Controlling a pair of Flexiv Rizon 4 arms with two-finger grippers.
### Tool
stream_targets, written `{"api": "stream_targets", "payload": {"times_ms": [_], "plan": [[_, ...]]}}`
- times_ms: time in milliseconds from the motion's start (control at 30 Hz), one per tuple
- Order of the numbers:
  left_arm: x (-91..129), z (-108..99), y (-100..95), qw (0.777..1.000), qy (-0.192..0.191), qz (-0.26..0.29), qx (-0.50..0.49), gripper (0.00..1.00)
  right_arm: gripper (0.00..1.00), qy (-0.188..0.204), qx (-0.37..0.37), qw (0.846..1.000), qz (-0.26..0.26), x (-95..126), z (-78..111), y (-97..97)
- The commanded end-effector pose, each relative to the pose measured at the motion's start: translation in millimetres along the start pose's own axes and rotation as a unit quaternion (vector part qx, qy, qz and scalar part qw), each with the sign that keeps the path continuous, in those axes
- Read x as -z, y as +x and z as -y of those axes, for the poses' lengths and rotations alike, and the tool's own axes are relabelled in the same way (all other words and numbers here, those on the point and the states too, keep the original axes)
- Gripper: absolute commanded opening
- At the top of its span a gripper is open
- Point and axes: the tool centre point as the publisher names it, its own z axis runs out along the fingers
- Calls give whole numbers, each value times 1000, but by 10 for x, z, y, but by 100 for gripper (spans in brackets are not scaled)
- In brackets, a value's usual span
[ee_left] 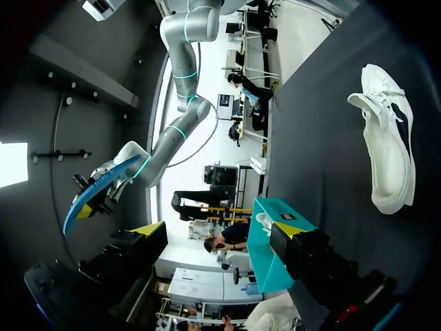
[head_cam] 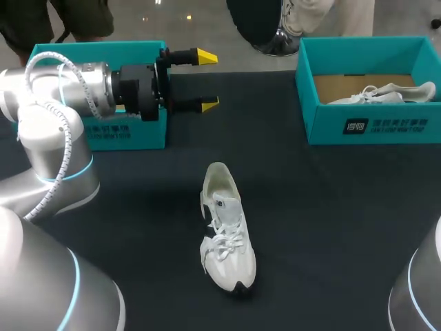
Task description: Take the shoe out of the shoebox, open the shoe tongue, remove and reinsert the insole, then place the shoe into the shoebox
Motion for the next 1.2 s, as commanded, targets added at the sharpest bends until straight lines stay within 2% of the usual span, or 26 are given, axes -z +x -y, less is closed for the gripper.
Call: {"api": "stream_targets", "payload": {"times_ms": [33, 133, 300, 467, 667, 900, 1200], "plan": [[-16, -6, 7, 1000, 0, 1, -1, 100, 0, 23, -41, 999, -9, -27, 44, -84], [-16, -6, 7, 1000, 0, 1, -1, 100, 0, 45, -80, 996, -14, -81, 133, -128], [-16, -6, 7, 1000, 0, 1, -1, 100, 0, 56, -120, 991, -27, -168, 332, -202], [-16, -6, 7, 1000, 0, 1, -1, 100, 0, 51, -144, 987, -41, -327, 556, -301], [-16, -6, 7, 1000, 0, 1, -1, 100, 0, 26, -164, 985, -35, -460, 835, -429], [-16, -6, 7, 1000, 0, 1, -1, 100, 0, 9, -195, 980, -43, -548, 1092, -561], [-16, -6, 7, 1000, 0, 1, -1, 100, 0, 14, -222, 973, -66, -647, 1226, -783]]}}
